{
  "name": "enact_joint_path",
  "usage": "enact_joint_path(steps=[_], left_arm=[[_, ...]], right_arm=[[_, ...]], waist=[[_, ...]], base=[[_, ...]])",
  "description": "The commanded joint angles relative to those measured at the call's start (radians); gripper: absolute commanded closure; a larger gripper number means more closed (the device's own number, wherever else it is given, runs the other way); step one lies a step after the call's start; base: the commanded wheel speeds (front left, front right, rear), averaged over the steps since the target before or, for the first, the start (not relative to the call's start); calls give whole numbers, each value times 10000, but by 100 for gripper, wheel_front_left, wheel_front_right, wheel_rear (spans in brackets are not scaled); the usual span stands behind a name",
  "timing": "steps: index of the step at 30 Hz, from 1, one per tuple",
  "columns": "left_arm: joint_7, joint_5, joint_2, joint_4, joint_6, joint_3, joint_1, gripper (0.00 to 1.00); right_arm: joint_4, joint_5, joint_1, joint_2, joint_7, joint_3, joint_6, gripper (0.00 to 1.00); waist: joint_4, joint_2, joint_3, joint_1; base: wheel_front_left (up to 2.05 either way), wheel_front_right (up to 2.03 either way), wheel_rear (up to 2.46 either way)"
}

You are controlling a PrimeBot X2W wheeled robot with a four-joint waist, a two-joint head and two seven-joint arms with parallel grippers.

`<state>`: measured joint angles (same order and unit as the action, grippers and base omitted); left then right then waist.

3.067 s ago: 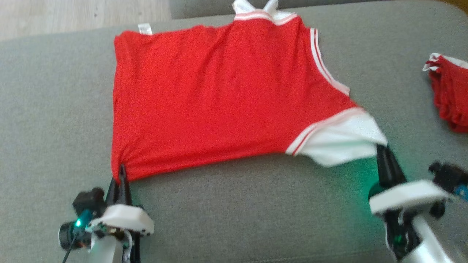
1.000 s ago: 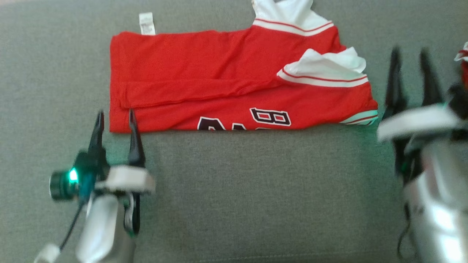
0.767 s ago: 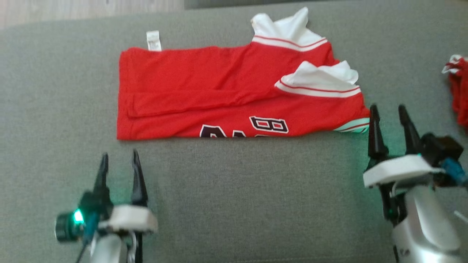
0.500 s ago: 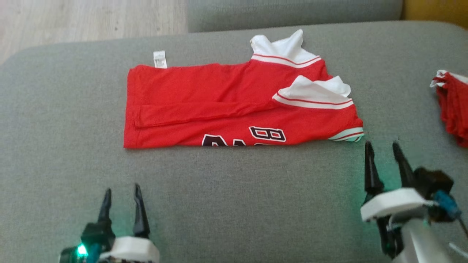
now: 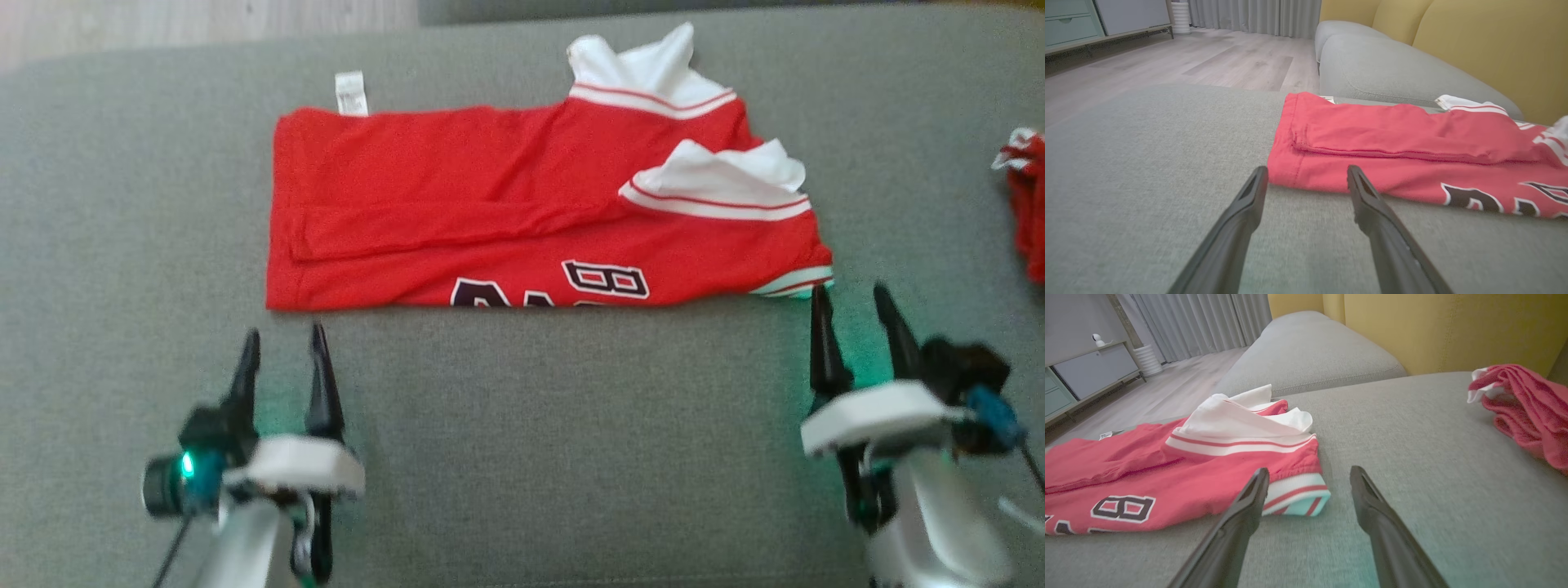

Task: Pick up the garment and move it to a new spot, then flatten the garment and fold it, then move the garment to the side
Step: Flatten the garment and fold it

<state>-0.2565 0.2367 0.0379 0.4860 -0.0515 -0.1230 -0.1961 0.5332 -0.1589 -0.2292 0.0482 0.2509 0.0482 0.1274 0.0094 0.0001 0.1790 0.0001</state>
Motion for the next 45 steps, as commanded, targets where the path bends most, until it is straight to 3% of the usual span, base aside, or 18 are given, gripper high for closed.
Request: enact_joint_path(steps=[1, 8, 19, 20, 21, 22, 31, 45], left_arm=[[-53, 153, 124, -13, 41, 430, -708, 0], [-53, 522, 124, 1411, 158, 757, -1918, 0], [-53, 1260, 124, 3166, 877, 394, -2610, 0], [-53, 1338, 124, 3267, 920, 323, -2667, 28], [-53, 1471, 124, 3425, 1017, 160, -2750, 82], [-53, 1511, 124, 3469, 1032, 108, -2796, 100], [-53, 1489, 124, 2871, 935, -6, -2947, 100], [-53, 385, 205, 984, 1129, 1358, -3866, 100]], right_arm=[[-174, 128, -653, 21, 108, -161, 33, 0], [445, 445, -1536, 21, 108, -173, 33, 0], [2083, 629, -2083, 21, 100, -407, 33, 0], [2217, 551, -2128, 21, 99, -500, 33, 16], [2408, 417, -2206, 21, 99, -708, 33, 72], [2480, 305, -2246, 21, 100, -788, 33, 100], [2178, -406, -2431, 143, 106, -1201, 33, 100], [340, -1646, -3576, 666, 108, -1067, 33, 100]], waist=[[-32, -1, 438, -1], [-189, -1, 1090, -1], [-187, -1, 1504, -1], [-174, -1, 1534, -1], [-158, -1, 1576, -1], [-149, -1, 1598, -1], [-72, -1, 1678, -1], [-44, -1, 775, -1]], base=[[0, 0, 0], [0, 0, 0], [0, 0, 0], [0, 0, 0], [0, 0, 0], [0, 0, 0], [0, 0, 0], [0, 0, 0]])
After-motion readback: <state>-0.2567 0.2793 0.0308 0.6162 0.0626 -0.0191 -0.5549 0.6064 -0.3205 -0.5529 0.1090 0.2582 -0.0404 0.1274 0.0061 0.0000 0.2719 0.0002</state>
